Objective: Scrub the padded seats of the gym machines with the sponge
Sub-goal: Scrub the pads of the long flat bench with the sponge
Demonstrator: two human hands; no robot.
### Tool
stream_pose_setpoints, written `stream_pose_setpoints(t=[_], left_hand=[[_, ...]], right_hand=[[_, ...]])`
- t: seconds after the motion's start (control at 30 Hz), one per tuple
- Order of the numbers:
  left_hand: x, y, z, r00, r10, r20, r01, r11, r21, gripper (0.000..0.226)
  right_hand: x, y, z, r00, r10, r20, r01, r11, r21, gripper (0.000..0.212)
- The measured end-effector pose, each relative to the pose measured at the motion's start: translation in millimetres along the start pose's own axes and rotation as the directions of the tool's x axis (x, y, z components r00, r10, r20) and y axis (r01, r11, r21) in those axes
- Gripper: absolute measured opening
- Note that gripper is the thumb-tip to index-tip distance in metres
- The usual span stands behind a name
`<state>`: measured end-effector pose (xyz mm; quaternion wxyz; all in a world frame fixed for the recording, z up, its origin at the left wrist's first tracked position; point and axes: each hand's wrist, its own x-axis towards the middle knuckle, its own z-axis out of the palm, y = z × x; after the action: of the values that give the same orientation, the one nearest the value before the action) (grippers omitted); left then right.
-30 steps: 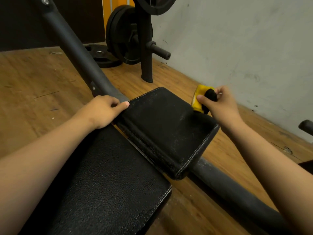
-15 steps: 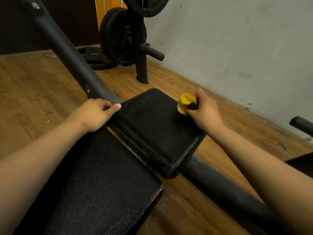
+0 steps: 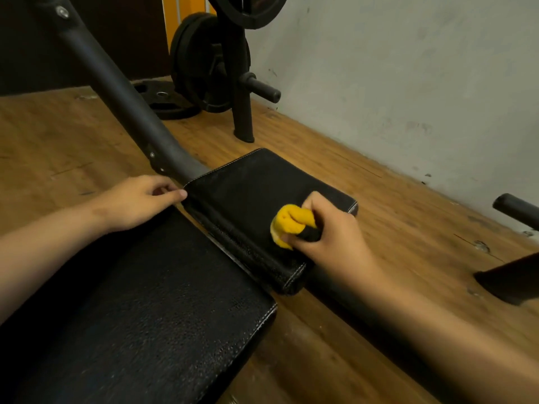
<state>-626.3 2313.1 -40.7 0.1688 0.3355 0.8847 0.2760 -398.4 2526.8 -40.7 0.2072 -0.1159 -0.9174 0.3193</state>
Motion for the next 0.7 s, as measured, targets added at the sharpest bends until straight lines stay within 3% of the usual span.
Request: stream_pose_setpoints(t=[0.07, 0.23, 0.37, 0.57, 0.7], left_hand=[[-7.3, -2.3, 4.7, 1.0, -0.011, 0.017, 0.01, 0.999, 0.046, 0.028], [-12.1, 1.6, 7.2, 0.998, -0.047, -0.039, 0.05, 0.996, 0.077, 0.034], [-14.0, 2.5, 7.8, 0.997, -0.046, -0.063, 0.052, 0.995, 0.085, 0.038], [-13.8, 7.1, 7.9, 0.995, -0.077, -0.066, 0.081, 0.995, 0.056, 0.037], [-12.2, 4.6, 7.5, 0.994, -0.08, -0.068, 0.085, 0.993, 0.075, 0.041]], right_hand=[[-3.3, -1.1, -5.8, 0.999, -0.002, 0.042, 0.003, 1.0, -0.004, 0.038], [9.9, -4.6, -4.2, 0.996, 0.058, -0.062, -0.061, 0.997, -0.052, 0.043], [-15.1, -13.7, -0.3, 0.998, 0.0, 0.068, 0.001, 1.0, -0.014, 0.041], [8.3, -2.7, -10.3, 0.997, 0.057, -0.06, -0.063, 0.994, -0.088, 0.04], [-20.9, -18.7, -4.1, 0.995, -0.025, 0.096, 0.029, 0.999, -0.044, 0.036]])
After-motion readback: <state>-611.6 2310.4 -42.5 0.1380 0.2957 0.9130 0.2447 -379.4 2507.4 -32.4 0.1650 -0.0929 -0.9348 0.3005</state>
